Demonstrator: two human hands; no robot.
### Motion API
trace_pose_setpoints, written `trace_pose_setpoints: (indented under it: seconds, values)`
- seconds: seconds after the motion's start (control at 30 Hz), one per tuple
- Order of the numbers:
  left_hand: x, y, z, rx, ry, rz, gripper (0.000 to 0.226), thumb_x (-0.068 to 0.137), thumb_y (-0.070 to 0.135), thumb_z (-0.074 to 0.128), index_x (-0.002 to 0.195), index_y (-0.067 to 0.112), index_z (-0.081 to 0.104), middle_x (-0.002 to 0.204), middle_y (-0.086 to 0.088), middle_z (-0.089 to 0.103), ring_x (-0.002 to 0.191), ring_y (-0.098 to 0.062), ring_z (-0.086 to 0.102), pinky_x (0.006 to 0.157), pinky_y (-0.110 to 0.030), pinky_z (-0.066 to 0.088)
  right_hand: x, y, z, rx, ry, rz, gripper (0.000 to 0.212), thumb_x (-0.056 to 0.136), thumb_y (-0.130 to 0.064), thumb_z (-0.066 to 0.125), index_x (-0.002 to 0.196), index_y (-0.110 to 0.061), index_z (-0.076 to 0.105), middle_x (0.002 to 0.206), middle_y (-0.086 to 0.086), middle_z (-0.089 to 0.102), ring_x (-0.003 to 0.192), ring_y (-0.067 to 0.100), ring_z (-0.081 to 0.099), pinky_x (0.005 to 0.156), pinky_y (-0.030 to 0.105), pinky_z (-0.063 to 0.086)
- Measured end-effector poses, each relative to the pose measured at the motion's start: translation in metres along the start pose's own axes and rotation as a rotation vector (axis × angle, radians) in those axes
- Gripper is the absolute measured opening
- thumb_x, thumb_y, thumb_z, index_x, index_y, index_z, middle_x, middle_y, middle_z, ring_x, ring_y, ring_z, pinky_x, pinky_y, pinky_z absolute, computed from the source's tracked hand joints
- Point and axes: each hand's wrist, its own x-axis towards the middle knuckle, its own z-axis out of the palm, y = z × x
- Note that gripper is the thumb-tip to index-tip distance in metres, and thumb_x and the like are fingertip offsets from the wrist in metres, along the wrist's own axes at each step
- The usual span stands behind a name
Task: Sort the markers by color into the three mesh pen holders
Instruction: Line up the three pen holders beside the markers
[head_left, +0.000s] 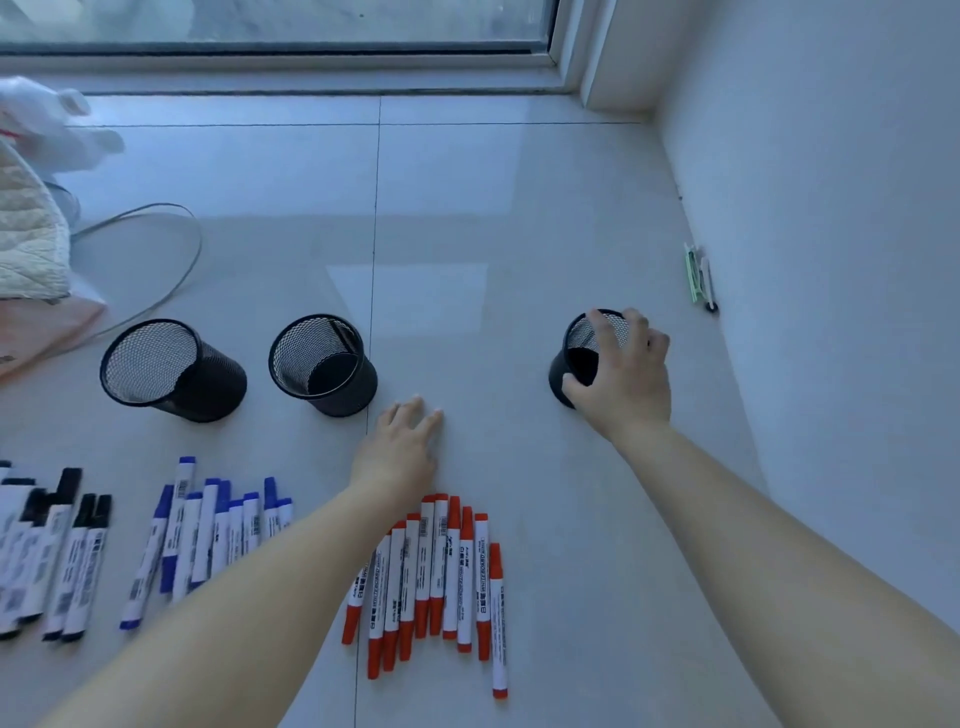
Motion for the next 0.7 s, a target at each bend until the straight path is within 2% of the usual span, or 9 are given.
trace_pose_setpoints:
  seconds: [0.13, 0.27, 0.37, 0.57, 0.63, 0.7]
  values:
    - [-0.015, -0.006, 0.003, -0.11, 0.043, -0.036, 0.05, 0.092, 0.023, 0.043, 0.141, 0.022, 0.032, 0.152, -0.002, 0.023, 0.139, -0.02, 0.019, 0.109, -0.034, 0.027, -0.013, -0.04, 0.014, 0.033, -0.036, -0.098, 0.076, 0.074, -0.04, 0.066, 0.14, -0.027, 0.03, 0.146, 0.008, 0.023, 0.124, 0.036, 0.026, 0.093, 0.043, 0.044]
    - [-0.032, -0.019, 0.004, -0.17, 0.084, -0.09, 0.049, 0.092, 0.024, 0.044, 0.14, 0.023, 0.034, 0.147, 0.0, 0.028, 0.133, -0.019, 0.029, 0.102, -0.033, 0.035, -0.02, -0.075, 0.026, 0.055, -0.066, -0.162, 0.077, 0.072, -0.039, 0.067, 0.139, -0.029, 0.029, 0.146, 0.006, 0.022, 0.121, 0.035, 0.028, 0.094, 0.041, 0.044]
    - [-0.04, -0.032, 0.003, -0.213, 0.116, -0.133, 0.047, 0.092, 0.026, 0.046, 0.138, 0.024, 0.036, 0.144, 0.002, 0.033, 0.127, -0.018, 0.037, 0.094, -0.034, 0.041, -0.023, -0.094, 0.034, 0.053, -0.066, -0.191, 0.079, 0.072, -0.04, 0.066, 0.14, -0.031, 0.028, 0.146, 0.005, 0.021, 0.119, 0.034, 0.029, 0.088, 0.038, 0.045]
    - [-0.056, -0.049, 0.002, -0.337, 0.158, -0.205, 0.044, 0.092, 0.026, 0.048, 0.135, 0.024, 0.041, 0.138, 0.002, 0.037, 0.102, -0.019, 0.054, 0.077, -0.029, 0.047, -0.026, -0.114, 0.039, 0.028, -0.068, -0.186, 0.08, 0.071, -0.043, 0.067, 0.139, -0.03, 0.027, 0.144, 0.006, 0.022, 0.116, 0.035, 0.031, 0.083, 0.038, 0.048]
    - [-0.061, -0.051, 0.003, -0.379, 0.152, -0.214, 0.042, 0.092, 0.025, 0.047, 0.134, 0.024, 0.041, 0.137, 0.002, 0.04, 0.102, -0.017, 0.055, 0.075, -0.027, 0.047, -0.031, -0.115, 0.039, 0.031, -0.069, -0.184, 0.08, 0.071, -0.045, 0.067, 0.139, -0.029, 0.028, 0.143, 0.007, 0.022, 0.115, 0.035, 0.031, 0.085, 0.04, 0.049]
    - [-0.066, -0.051, 0.006, -0.406, 0.125, -0.226, 0.04, 0.094, 0.023, 0.043, 0.133, 0.023, 0.042, 0.133, 0.001, 0.046, 0.105, -0.017, 0.054, 0.078, -0.03, 0.048, -0.034, -0.115, 0.038, 0.051, -0.097, -0.179, 0.083, 0.07, -0.05, 0.067, 0.14, -0.029, 0.028, 0.144, 0.006, 0.022, 0.119, 0.034, 0.03, 0.09, 0.044, 0.045]
